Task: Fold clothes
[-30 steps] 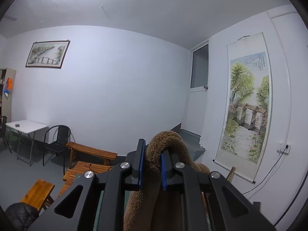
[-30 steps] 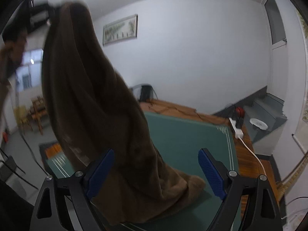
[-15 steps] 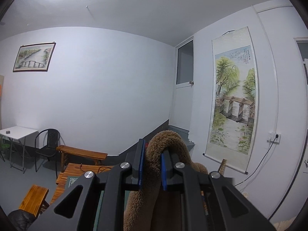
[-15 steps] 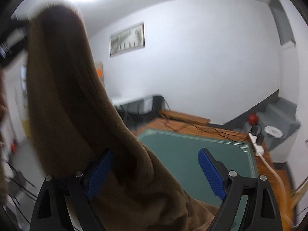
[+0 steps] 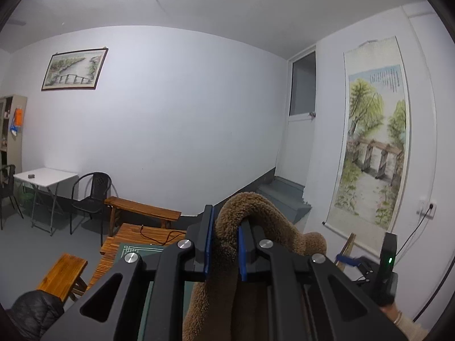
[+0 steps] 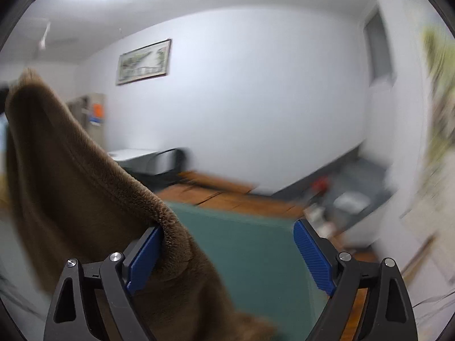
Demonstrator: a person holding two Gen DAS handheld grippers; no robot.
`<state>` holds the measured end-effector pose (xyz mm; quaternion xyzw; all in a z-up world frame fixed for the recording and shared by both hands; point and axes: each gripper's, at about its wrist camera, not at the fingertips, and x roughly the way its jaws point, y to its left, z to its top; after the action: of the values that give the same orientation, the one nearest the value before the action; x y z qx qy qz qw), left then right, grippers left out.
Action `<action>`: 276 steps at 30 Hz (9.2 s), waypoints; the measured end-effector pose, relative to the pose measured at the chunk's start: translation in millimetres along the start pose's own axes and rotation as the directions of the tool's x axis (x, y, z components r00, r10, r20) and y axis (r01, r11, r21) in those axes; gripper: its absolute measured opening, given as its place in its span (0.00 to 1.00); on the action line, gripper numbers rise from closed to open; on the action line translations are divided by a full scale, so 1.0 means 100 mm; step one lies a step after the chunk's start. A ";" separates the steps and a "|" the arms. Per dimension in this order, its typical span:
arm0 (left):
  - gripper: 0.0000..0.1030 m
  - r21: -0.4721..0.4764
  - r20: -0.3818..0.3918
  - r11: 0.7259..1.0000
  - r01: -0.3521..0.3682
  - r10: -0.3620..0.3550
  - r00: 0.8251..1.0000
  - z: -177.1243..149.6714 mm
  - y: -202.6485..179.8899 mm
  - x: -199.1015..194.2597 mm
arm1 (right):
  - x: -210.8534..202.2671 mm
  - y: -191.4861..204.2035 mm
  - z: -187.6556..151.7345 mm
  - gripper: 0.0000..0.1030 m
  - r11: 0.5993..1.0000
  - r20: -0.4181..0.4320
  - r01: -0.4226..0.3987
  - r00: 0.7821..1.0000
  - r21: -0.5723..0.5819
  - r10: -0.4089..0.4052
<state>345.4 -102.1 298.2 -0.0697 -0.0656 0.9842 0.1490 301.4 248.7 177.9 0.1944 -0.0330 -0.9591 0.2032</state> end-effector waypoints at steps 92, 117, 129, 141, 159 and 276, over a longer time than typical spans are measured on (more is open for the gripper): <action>0.16 -0.152 0.386 0.983 -0.099 0.152 0.910 0.31 0.03 -1.21 | -1.51 0.30 0.54 0.15 0.745 0.772 0.659 0.524 -0.100 -0.360; 0.19 -0.078 0.135 0.965 -0.251 0.260 0.956 0.14 0.66 0.32 | -0.42 0.04 0.19 0.16 0.769 0.560 0.617 0.701 -0.167 -0.440; 0.19 -0.087 -0.318 0.950 -0.300 0.259 0.912 -0.70 1.64 2.70 | 1.45 -0.97 -0.07 0.16 0.753 0.162 0.622 0.783 -0.216 -0.600; 0.41 -0.101 -0.755 0.989 -0.109 -0.005 0.656 -2.22 1.74 4.19 | 2.63 -1.88 -0.85 0.16 0.749 -0.212 0.614 0.720 -0.251 -0.661; 0.13 -0.086 -0.896 0.995 -0.047 -0.056 0.441 -3.23 1.28 5.30 | 2.77 -2.34 -0.93 0.16 0.770 -0.277 0.609 0.719 -0.193 -0.638; 0.99 0.240 -0.819 0.885 -0.398 0.405 0.407 -3.11 1.70 2.94 | 2.82 -0.32 -2.27 0.99 0.977 -0.520 0.174 0.827 -0.126 -0.214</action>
<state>68.2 -140.6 -67.2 -0.5548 0.0380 0.8274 -0.0783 140.1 167.7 -137.5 0.4465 0.0795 -0.8840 0.1130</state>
